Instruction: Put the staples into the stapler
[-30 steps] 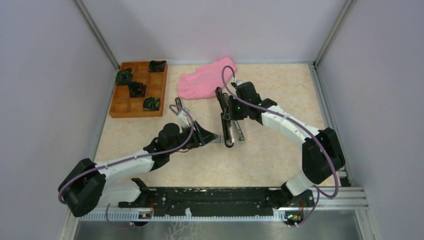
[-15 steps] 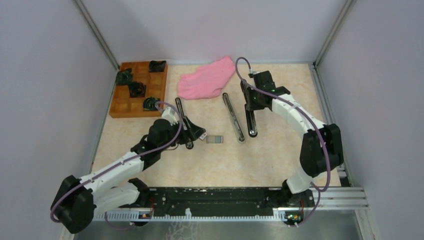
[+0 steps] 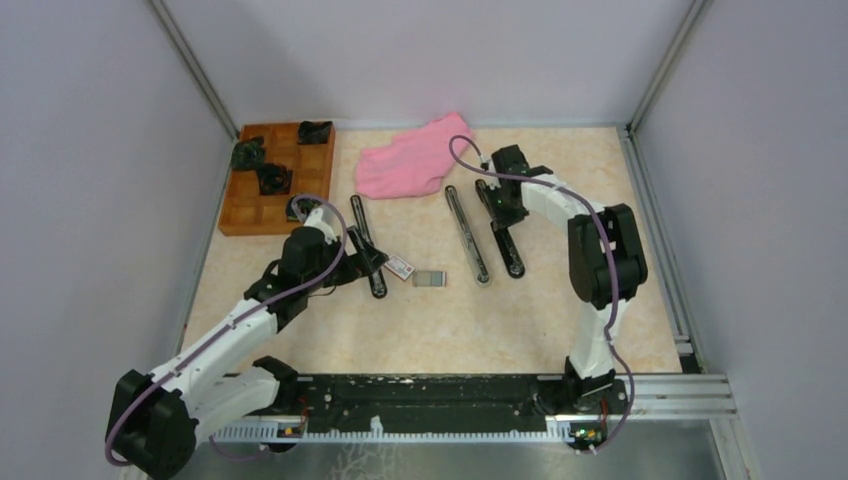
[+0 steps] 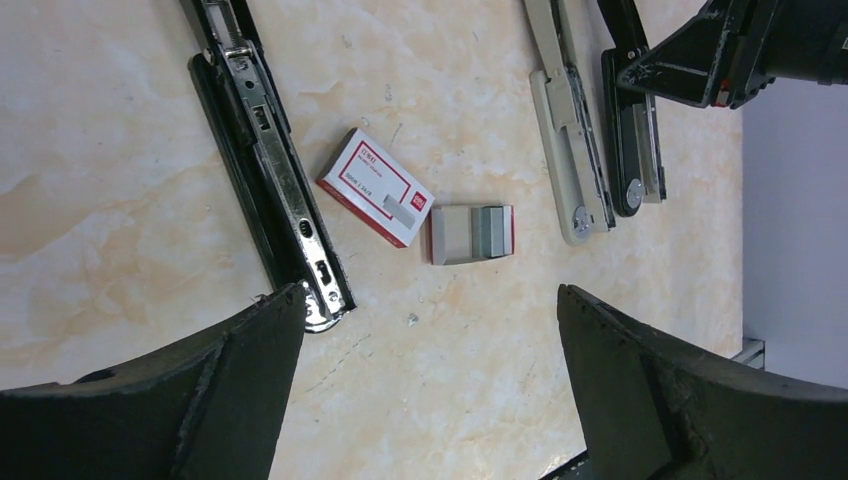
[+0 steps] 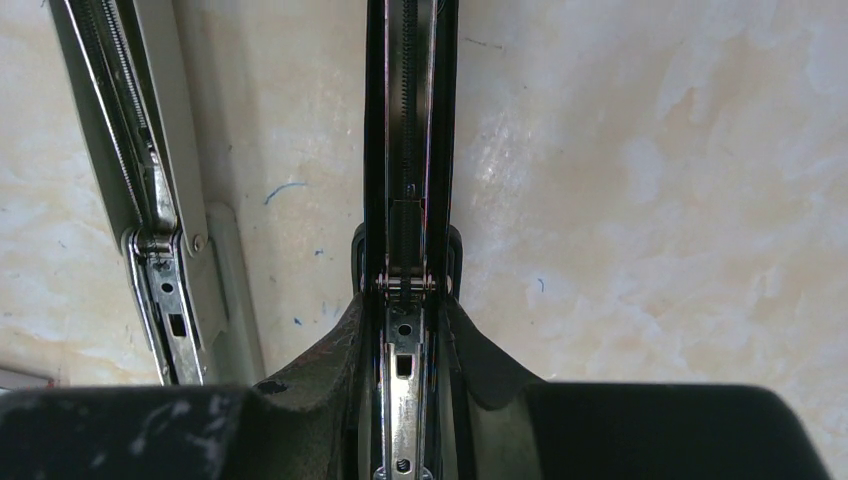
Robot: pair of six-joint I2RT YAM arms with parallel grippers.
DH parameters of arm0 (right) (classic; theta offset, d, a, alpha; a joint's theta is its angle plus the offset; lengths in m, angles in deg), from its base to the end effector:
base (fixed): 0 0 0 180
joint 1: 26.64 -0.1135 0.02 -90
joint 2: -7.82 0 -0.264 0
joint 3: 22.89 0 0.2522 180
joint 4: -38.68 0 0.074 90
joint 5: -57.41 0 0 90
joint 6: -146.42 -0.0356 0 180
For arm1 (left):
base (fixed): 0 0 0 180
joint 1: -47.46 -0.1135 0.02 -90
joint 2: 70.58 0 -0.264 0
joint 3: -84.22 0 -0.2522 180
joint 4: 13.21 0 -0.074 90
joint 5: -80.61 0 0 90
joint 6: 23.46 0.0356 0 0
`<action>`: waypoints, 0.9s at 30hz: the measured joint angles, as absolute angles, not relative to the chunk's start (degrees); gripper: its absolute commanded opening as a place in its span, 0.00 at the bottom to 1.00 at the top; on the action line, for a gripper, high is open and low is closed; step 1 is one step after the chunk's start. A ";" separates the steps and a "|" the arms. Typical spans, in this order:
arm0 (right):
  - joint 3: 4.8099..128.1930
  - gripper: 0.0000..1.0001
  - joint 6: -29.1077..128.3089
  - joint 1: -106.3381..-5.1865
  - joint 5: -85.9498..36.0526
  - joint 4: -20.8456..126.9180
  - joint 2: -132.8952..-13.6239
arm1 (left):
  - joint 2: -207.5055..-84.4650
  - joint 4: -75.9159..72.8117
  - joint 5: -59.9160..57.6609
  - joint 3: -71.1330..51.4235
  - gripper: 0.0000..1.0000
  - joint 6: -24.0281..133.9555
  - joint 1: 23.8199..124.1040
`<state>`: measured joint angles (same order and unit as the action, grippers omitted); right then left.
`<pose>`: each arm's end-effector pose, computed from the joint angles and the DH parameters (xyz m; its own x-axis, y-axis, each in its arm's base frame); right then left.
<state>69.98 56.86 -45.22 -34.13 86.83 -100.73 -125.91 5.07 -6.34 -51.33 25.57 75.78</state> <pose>0.3748 0.1250 0.1973 -0.8483 -0.2933 -0.4408 -0.3138 0.9491 -0.0275 0.1867 -0.1028 0.2296 -0.6613 -0.3874 -0.6424 0.1073 0.7987 -0.5921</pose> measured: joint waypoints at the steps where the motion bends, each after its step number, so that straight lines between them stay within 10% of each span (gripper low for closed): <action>1: 70.42 0.00 57.37 -45.20 -33.85 86.68 -101.41 | -125.74 5.87 -6.34 -51.15 0.99 25.90 75.56; 7: 71.68 0.01 58.83 -45.20 -32.69 86.11 -103.55 | -125.65 7.91 -6.19 -50.98 0.99 26.71 74.38; 18: 71.68 0.59 57.48 -45.20 -31.90 85.61 -104.18 | -127.51 8.30 -4.39 -50.98 0.99 26.75 74.16; 27: 66.92 0.57 53.10 -46.56 -32.49 83.40 -93.56 | -127.68 8.37 -3.56 -50.98 0.99 26.73 74.05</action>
<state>66.92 53.10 -46.56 -32.49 83.40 -93.56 -127.68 8.37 -3.56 -50.98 26.73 74.05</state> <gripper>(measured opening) 0.592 0.990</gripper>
